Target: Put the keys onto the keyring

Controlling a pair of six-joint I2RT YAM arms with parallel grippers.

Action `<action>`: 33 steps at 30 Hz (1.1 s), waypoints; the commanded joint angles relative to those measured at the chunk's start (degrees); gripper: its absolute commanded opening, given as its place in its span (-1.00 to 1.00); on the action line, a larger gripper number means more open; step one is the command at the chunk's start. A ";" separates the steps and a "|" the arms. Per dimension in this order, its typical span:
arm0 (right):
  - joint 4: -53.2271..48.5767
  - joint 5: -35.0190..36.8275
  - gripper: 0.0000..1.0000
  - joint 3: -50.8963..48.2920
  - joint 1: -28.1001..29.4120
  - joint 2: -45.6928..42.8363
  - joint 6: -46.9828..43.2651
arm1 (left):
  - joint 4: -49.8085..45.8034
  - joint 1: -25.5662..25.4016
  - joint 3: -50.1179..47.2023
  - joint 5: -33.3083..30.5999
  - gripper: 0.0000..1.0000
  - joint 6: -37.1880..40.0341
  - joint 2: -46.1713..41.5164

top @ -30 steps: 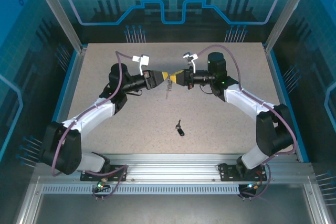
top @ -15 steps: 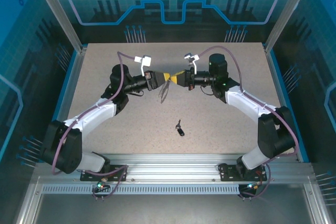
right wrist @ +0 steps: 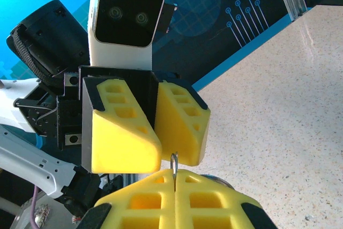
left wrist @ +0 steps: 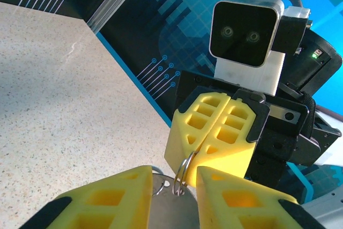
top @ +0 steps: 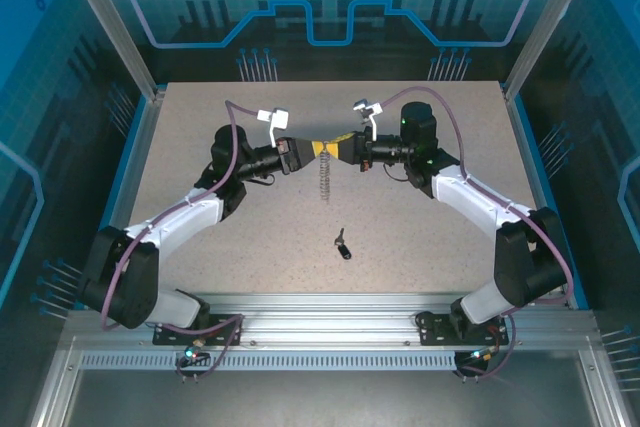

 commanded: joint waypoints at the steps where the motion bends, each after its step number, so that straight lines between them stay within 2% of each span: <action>1: 2.18 -0.14 -1.00 -0.28 -0.17 -0.98 0.45 | 2.91 -0.79 -0.46 1.85 -0.46 -0.28 0.61; 7: 2.09 0.06 -1.00 -0.33 -0.18 -0.71 0.35 | 3.97 -1.49 -0.04 2.44 -0.58 -0.71 1.35; 17: 1.31 -0.06 -1.00 0.03 -0.15 -0.16 0.18 | 7.08 -2.02 0.12 2.59 -0.99 -1.94 2.36; 21: -0.43 0.35 -1.00 0.74 -0.24 -0.57 0.18 | 9.54 -2.03 0.02 2.38 -1.00 -2.81 2.98; 23: -1.42 1.62 -0.57 0.48 -1.13 -1.95 0.79 | 10.91 -2.03 -0.25 1.86 -1.00 -2.83 2.86; 25: -0.40 3.72 -0.25 -1.25 -2.88 -4.64 2.75 | 11.66 -2.03 -0.44 1.37 -1.00 -2.32 2.55; 27: -0.11 5.72 -0.05 -3.00 -4.51 -7.70 4.44 | 12.21 -2.03 -0.41 1.25 -1.00 -2.00 2.20; 33: -3.32 10.98 0.04 -6.47 -5.73 -15.36 5.91 | 12.58 -2.03 -0.37 1.22 -1.00 0.76 -0.23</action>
